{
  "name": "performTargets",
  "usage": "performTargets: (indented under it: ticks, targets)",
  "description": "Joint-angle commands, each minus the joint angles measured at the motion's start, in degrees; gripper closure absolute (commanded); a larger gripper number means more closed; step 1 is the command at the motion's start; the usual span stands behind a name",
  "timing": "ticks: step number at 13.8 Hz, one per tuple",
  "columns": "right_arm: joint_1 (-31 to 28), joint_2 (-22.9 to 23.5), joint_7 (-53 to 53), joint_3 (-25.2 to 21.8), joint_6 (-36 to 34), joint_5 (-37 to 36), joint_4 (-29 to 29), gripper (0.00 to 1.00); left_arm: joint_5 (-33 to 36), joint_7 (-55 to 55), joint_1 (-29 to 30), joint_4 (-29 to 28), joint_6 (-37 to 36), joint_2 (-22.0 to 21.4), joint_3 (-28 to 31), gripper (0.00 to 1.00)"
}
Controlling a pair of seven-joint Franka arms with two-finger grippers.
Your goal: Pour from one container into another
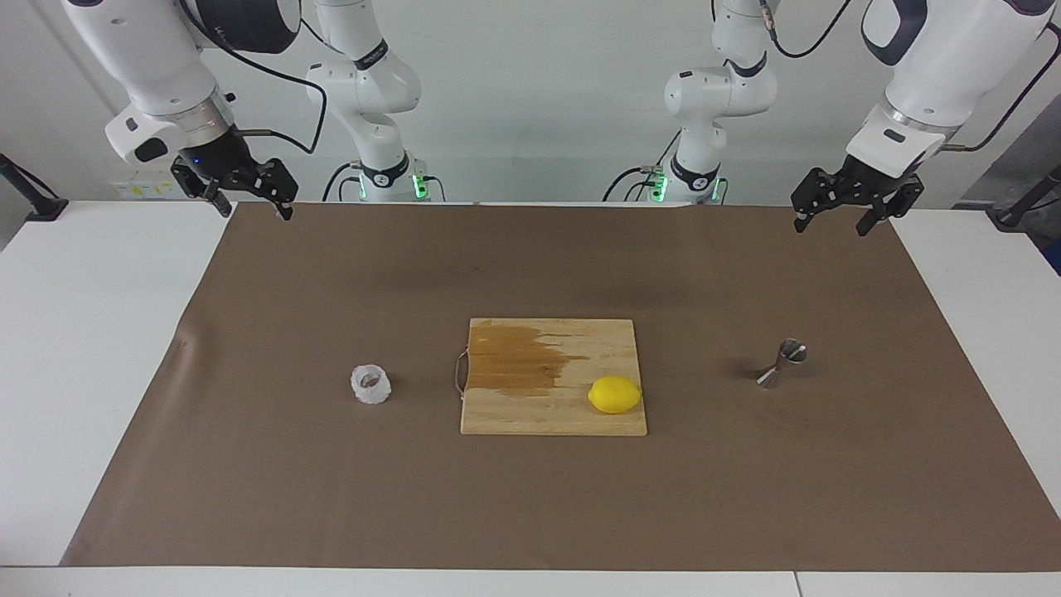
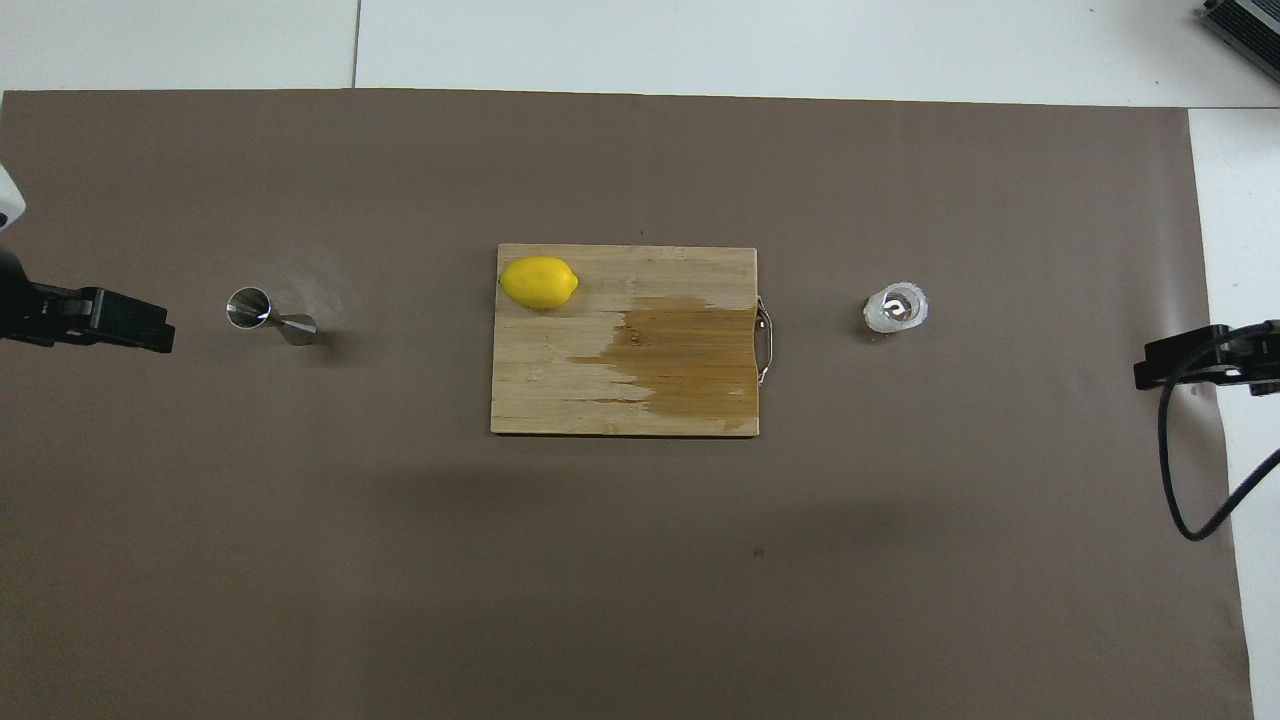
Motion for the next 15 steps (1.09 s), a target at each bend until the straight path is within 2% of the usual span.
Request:
performTargets:
  ticks: [1, 8, 11, 15]
  targets:
    - [-0.2, -0.2, 0.6, -0.1, -0.1, 1.1, 0.1, 0.00, -0.6, 0.5, 0.2, -2.1, 0.2, -1.6, 0.0, 0.00]
    - [-0.2, -0.2, 0.6, -0.1, -0.1, 1.1, 0.1, 0.00, -0.6, -0.6, 0.6, -2.7, -1.4, -2.2, 0.0, 0.00]
    - [-0.2, -0.2, 0.6, -0.1, -0.1, 1.1, 0.1, 0.00, -1.5, -1.9, 3.2, -10.0, 4.1, -5.4, 0.0, 0.00]
    - [-0.2, -0.2, 0.6, -0.1, -0.1, 1.1, 0.1, 0.00, -2.4, -14.8, 3.9, -15.1, 9.9, -5.9, 0.0, 0.00]
